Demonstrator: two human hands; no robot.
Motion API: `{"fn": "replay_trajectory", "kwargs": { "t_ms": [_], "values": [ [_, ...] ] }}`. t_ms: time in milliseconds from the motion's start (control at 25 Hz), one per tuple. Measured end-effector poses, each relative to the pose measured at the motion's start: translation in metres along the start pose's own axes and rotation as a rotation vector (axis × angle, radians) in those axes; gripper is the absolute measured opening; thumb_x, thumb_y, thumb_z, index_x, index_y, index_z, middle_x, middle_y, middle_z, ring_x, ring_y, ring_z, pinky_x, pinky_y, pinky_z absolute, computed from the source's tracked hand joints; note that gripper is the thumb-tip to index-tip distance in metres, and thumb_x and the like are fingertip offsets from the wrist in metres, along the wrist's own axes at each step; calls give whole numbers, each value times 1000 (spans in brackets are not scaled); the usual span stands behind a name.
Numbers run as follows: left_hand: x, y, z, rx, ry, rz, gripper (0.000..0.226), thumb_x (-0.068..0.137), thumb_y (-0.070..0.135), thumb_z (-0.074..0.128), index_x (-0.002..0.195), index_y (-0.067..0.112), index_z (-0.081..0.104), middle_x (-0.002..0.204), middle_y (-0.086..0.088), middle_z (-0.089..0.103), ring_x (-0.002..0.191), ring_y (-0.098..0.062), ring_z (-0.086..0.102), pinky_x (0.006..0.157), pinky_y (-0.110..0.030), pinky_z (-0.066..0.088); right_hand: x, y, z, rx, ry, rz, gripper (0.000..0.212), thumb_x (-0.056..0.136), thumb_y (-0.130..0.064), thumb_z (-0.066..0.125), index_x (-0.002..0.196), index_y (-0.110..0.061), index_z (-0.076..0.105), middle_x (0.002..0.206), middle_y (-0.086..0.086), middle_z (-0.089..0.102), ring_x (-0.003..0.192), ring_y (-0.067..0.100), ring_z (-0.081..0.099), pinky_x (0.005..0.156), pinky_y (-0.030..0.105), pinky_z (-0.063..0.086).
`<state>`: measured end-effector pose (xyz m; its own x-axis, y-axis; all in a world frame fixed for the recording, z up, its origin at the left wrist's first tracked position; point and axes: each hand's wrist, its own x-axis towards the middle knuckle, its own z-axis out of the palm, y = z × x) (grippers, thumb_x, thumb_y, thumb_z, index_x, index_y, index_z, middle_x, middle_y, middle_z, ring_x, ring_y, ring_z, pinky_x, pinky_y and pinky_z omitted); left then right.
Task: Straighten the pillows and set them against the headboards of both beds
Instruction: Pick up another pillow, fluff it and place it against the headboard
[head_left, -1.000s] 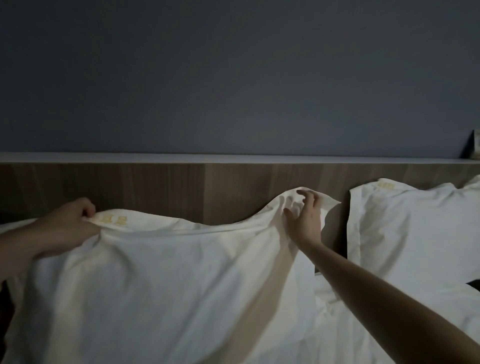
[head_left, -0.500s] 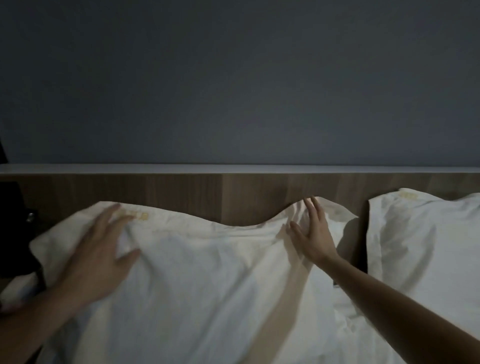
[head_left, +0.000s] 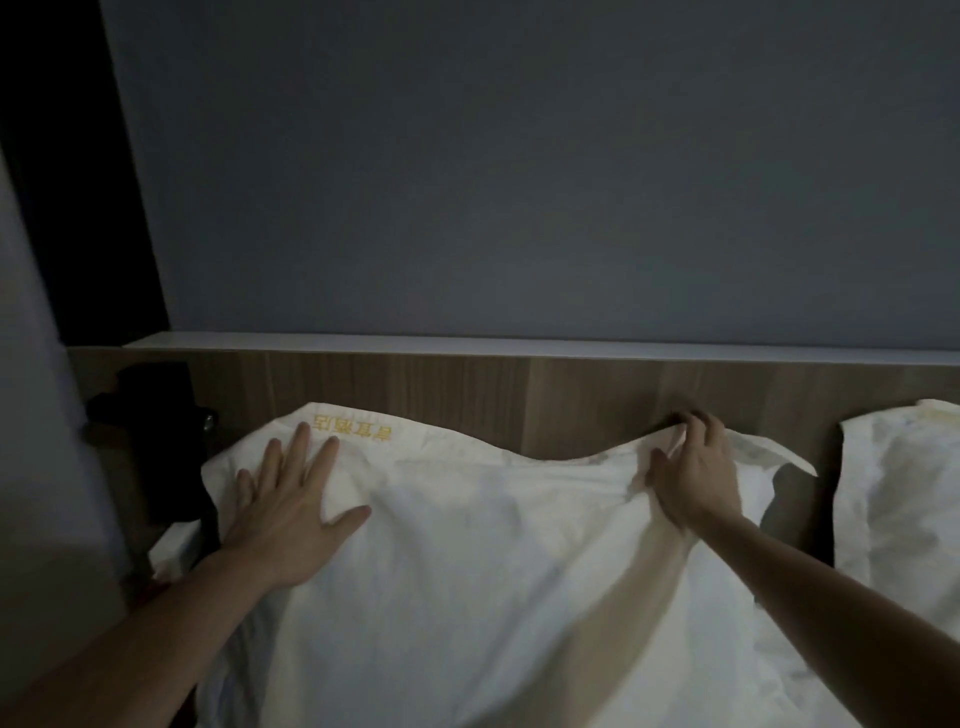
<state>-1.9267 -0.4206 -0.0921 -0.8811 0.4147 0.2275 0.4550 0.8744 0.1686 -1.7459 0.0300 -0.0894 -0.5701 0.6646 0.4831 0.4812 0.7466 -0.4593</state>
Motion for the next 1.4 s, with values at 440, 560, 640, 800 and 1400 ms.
{"fn": "replay_trajectory", "kwargs": {
  "t_ms": [440,560,640,800,1400],
  "values": [
    [26,23,-21,-7,248,118,78,94,55,54,160,24,26,172,-2,15,149,-32,36,115,-51,36,14,-18,-24,-408,-308,-347,27,97,-36,48,114,-28,68,126,-4,61,107,21,64,73,32,51],
    [38,36,-34,25,259,195,65,94,39,59,153,21,38,154,-4,43,130,-28,56,104,-45,49,15,-18,-24,-544,-344,-382,30,95,-38,55,122,-30,65,136,-4,52,120,23,56,92,37,52],
    [44,43,-41,81,210,210,57,95,37,59,146,22,39,140,-3,56,120,-26,62,97,-41,51,12,-18,-29,-533,-408,-348,45,91,-30,64,135,-28,54,142,-2,52,118,25,60,96,40,54],
    [45,47,-44,143,35,177,53,95,37,58,141,22,35,135,-3,62,119,-25,64,91,-37,54,10,-21,-41,-526,-589,-240,75,87,-28,69,154,-25,34,142,6,60,123,29,62,95,39,56],
    [38,26,-44,-69,-28,120,37,96,42,60,127,23,60,120,-1,60,112,-24,63,92,-37,52,17,-26,-55,-619,-784,-182,40,97,-44,55,131,-26,66,119,4,71,94,20,70,77,29,58]
  ]
}}
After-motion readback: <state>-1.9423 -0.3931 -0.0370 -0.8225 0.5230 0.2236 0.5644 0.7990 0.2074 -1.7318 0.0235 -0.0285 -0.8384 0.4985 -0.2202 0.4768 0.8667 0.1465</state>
